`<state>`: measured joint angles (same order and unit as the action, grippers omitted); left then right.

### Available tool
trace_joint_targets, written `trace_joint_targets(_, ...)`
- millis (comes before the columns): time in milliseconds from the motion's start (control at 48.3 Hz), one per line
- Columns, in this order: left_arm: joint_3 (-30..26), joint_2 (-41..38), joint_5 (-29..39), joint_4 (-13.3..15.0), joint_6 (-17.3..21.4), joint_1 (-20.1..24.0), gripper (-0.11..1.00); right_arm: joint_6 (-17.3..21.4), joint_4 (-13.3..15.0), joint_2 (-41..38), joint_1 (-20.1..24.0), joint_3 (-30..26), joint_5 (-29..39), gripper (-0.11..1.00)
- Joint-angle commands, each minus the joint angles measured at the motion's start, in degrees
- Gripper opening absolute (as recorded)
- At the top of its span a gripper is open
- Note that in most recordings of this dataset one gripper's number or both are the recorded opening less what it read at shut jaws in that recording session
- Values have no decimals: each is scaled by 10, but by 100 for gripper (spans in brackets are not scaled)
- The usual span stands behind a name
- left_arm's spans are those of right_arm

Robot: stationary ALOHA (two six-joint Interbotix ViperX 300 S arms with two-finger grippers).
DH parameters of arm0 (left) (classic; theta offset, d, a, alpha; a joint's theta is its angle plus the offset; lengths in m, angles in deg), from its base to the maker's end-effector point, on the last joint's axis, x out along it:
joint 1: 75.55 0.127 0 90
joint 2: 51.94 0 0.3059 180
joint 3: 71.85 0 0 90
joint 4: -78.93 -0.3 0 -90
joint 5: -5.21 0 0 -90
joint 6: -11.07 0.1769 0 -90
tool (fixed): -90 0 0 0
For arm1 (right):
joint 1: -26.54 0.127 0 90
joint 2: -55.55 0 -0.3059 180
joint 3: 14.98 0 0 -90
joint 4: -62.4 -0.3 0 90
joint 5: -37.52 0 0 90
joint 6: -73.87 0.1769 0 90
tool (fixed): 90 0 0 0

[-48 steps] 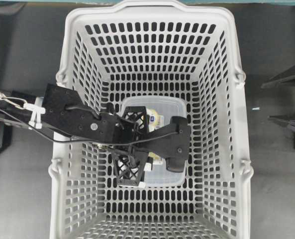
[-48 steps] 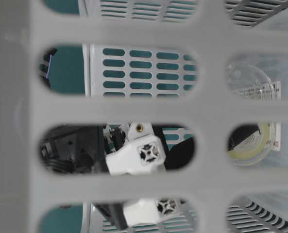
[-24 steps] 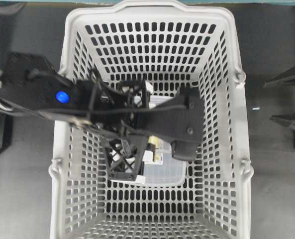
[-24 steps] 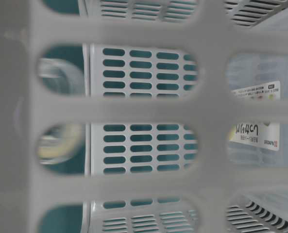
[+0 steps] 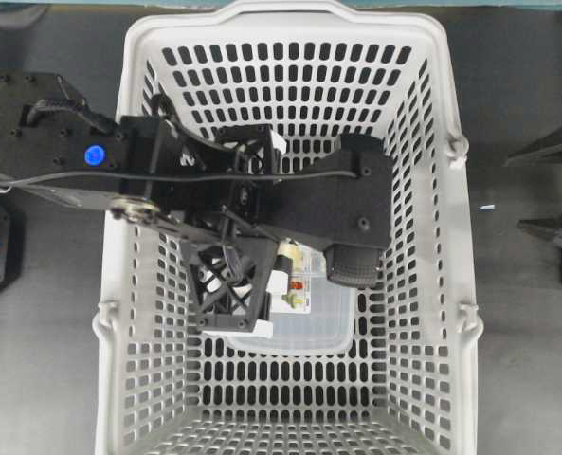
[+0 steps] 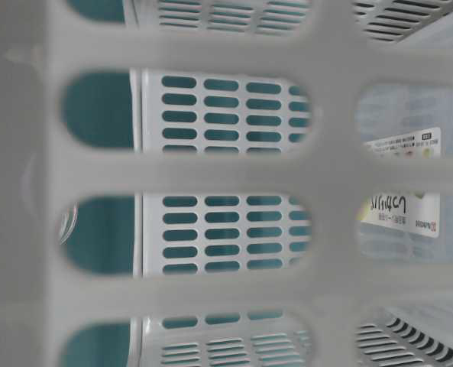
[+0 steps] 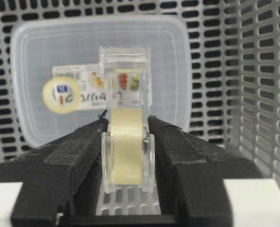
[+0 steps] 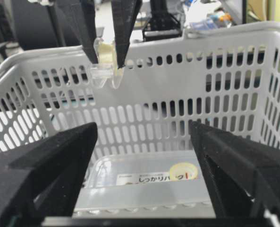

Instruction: Pick up the tape dispenser from the shopping basket with the left arm.

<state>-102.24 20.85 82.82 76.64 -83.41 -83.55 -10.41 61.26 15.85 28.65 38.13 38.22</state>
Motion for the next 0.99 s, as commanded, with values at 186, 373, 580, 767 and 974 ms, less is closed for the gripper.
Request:
trace_joint_targets(186, -5, 11, -6, -3, -1, -3, 28, 1, -1, -4, 2, -2, -5, 76)
trace_joint_targets(373, -5, 11, -11, -3, 0, -3, 28, 2, -1, -2, 2, 0, -5, 76)
trace_joint_targets(580, -5, 11, -11, -3, -1, -4, 28, 1, -2, -1, 2, 2, -5, 76)
trace_joint_targets(767, -4, 10, -11, -3, 0, -4, 28, 2, -1, 4, 2, 4, -5, 76)
trace_joint_targets(974, -5, 9, -11, -3, -1, -4, 28, 2, -2, 4, 2, 4, -5, 76)
